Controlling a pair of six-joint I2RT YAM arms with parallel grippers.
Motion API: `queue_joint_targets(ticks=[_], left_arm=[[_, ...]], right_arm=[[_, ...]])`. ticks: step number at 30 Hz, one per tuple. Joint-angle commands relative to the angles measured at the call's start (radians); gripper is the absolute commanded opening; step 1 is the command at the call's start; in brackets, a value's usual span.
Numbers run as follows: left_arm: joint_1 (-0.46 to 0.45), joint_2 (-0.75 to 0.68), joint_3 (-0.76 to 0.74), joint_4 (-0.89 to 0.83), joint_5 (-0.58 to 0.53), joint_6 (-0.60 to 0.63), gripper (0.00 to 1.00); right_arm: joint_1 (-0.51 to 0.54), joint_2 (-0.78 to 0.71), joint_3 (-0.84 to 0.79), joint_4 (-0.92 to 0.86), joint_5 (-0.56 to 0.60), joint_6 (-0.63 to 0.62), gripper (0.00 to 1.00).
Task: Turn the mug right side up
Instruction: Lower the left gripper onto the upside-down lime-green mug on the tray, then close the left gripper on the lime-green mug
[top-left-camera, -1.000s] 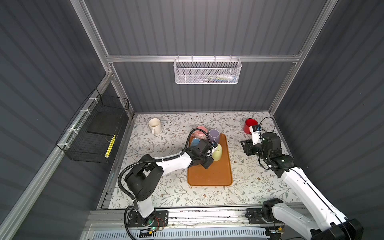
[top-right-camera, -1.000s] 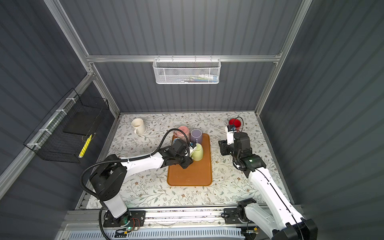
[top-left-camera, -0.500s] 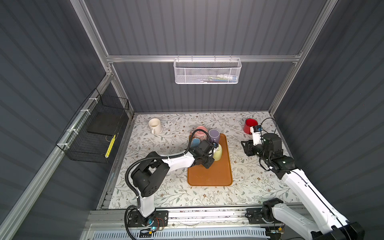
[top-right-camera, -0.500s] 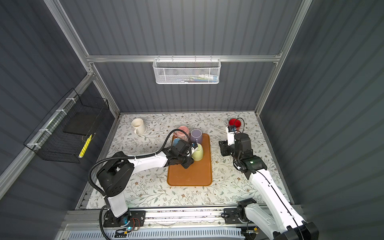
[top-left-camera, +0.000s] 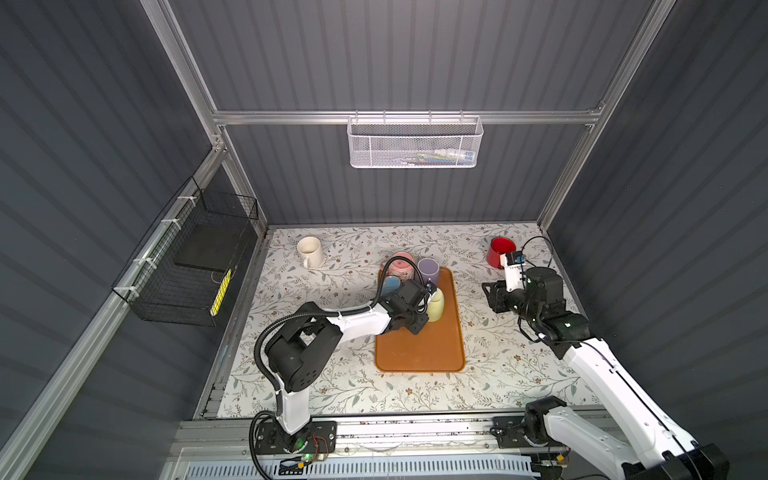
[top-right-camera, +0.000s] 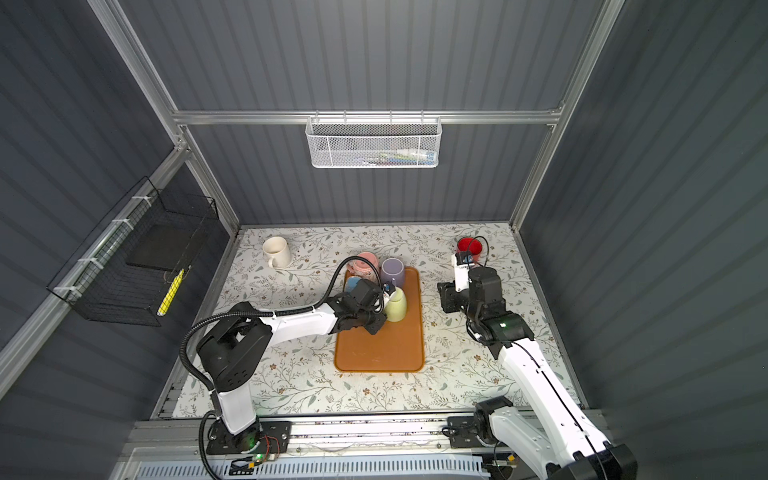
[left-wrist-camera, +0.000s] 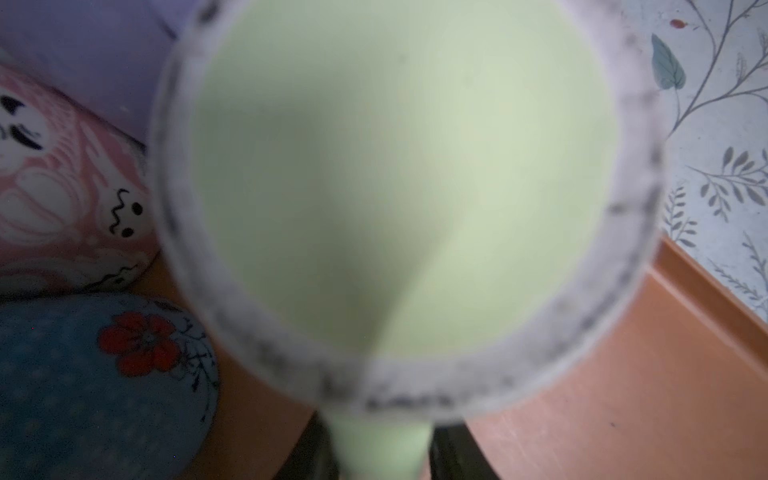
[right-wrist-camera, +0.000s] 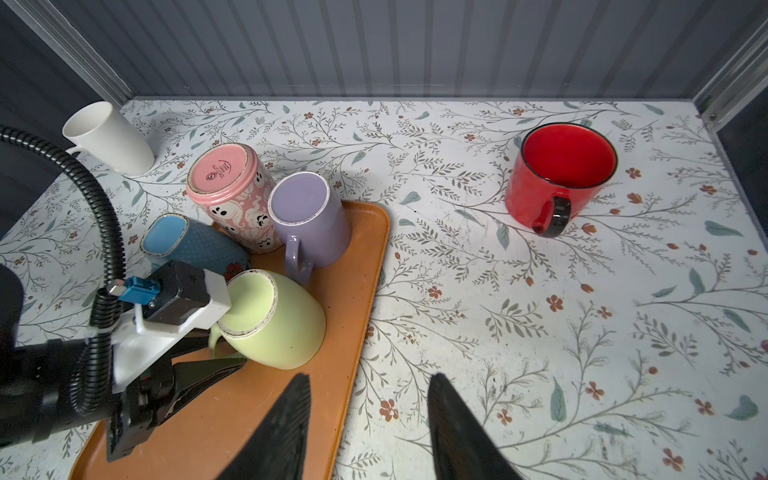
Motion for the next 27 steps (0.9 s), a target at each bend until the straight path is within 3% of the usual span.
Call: queue_joint_targets(ticks=[1,17,27], left_arm=[[-0.003,0.017,0.006,0.017,-0.005,-0.005,0.3],[-0.003,0.003,0.0,0.012,-0.012,-0.016,0.13],[-0.002,-0.005,-0.002,0.007,-0.019,-0.022,0.12]], right_arm=[[0.003,-0.01,-0.012,0.001,0.009,0.001,0.48],[0.003,-0.013,-0.017,0.005,0.01,0.009,0.49],[0.003,-0.01,-0.011,0.007,0.012,0.003,0.49]])
